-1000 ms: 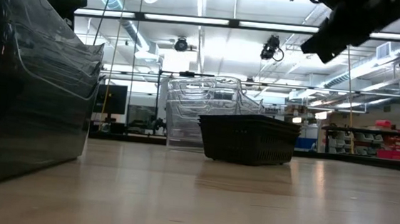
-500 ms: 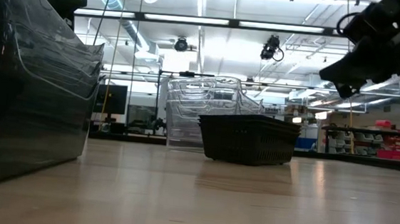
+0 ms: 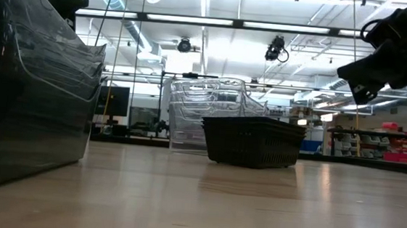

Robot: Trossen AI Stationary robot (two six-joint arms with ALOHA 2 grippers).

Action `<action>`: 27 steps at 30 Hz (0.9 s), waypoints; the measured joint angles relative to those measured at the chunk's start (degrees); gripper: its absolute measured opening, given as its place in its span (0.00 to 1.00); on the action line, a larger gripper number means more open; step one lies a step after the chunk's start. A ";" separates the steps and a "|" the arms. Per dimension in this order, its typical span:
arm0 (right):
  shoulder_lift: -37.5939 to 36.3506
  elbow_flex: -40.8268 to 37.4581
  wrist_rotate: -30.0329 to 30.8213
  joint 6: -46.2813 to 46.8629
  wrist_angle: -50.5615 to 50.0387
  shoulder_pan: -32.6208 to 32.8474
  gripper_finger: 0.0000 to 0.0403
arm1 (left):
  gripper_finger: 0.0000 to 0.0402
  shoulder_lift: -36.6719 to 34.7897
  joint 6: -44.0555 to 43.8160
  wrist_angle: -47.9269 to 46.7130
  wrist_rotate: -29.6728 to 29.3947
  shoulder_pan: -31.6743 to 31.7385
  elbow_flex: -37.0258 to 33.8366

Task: Stack baskets by color
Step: Return to Home Position

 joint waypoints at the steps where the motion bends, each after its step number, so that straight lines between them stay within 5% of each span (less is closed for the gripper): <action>1: -0.62 -0.28 -0.25 0.00 0.04 0.00 0.01 | 0.06 0.00 0.01 0.00 0.01 0.00 0.00; 21: -4.87 -2.52 -3.71 6.27 -2.97 0.07 0.03 | 0.06 0.00 0.01 0.00 -0.01 0.00 0.00; 27: -4.81 -2.52 -13.31 11.34 -3.68 0.07 0.02 | 0.07 0.00 0.01 0.00 -0.01 0.00 0.00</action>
